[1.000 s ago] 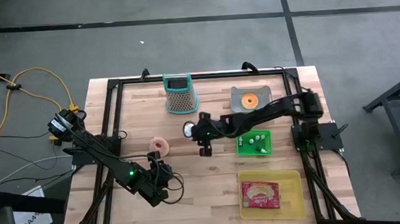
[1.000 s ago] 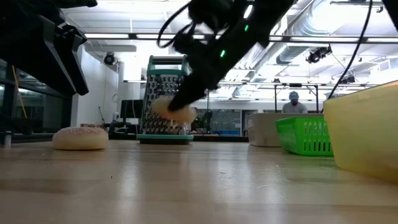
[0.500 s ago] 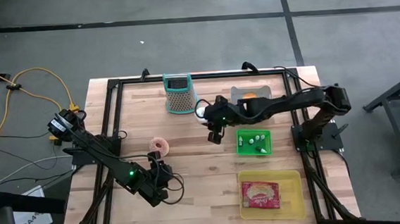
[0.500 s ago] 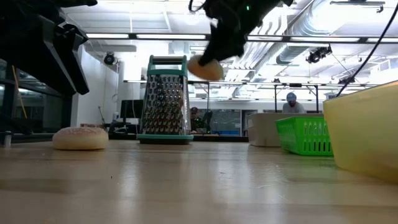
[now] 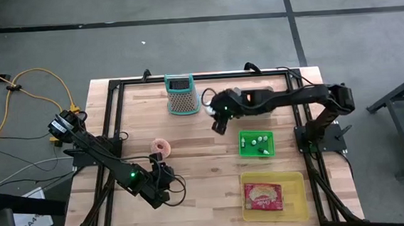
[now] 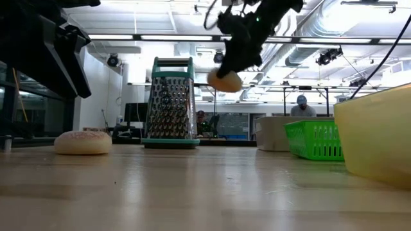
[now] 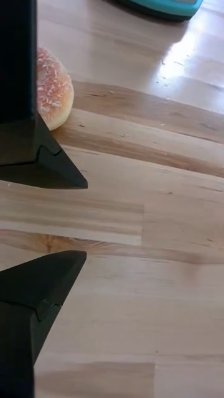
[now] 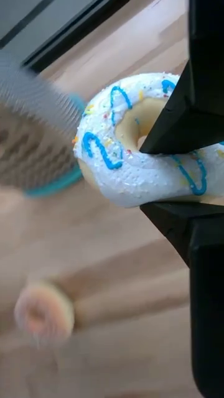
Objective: Pick & Place Food Item
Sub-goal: Put the white donut into the gray bin
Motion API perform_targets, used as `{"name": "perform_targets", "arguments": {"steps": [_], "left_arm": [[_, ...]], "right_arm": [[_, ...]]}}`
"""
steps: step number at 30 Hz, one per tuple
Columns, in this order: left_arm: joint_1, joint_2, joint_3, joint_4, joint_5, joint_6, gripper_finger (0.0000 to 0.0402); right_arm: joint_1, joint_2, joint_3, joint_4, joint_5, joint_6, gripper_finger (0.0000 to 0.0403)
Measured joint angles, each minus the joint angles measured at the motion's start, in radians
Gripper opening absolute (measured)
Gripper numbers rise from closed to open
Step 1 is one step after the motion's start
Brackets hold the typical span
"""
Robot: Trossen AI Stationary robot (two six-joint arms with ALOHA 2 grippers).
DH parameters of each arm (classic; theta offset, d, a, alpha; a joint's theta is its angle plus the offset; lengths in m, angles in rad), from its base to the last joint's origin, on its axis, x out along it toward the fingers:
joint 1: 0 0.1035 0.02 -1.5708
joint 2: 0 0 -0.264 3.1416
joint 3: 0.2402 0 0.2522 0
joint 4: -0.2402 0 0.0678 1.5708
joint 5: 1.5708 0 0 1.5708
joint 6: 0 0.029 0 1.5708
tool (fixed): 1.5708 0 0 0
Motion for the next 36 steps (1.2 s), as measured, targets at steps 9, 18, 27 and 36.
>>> {"name": "perform_targets", "arguments": {"steps": [9, 18, 27, 36], "left_arm": [[0.000, 0.000, 0.000, 0.000, 0.016, -0.002, 0.0163], [0.000, 0.000, 0.000, 0.000, 0.017, 0.001, 0.0163], [0.000, 0.000, 0.000, 0.000, 0.017, 0.001, 0.0163], [0.000, 0.000, 0.000, 0.000, 0.017, 0.005, 0.0163]], "right_arm": [[-0.137, 0.000, 0.000, -0.156, 0.032, 0.074, 0.0107], [-0.205, 0.000, 0.000, -0.287, 0.079, 0.130, 0.0107], [-0.244, -0.064, -0.058, -0.328, 0.083, 0.176, 0.0107], [-0.263, -0.244, -0.309, -0.160, 0.084, 0.237, 0.0107]]}}
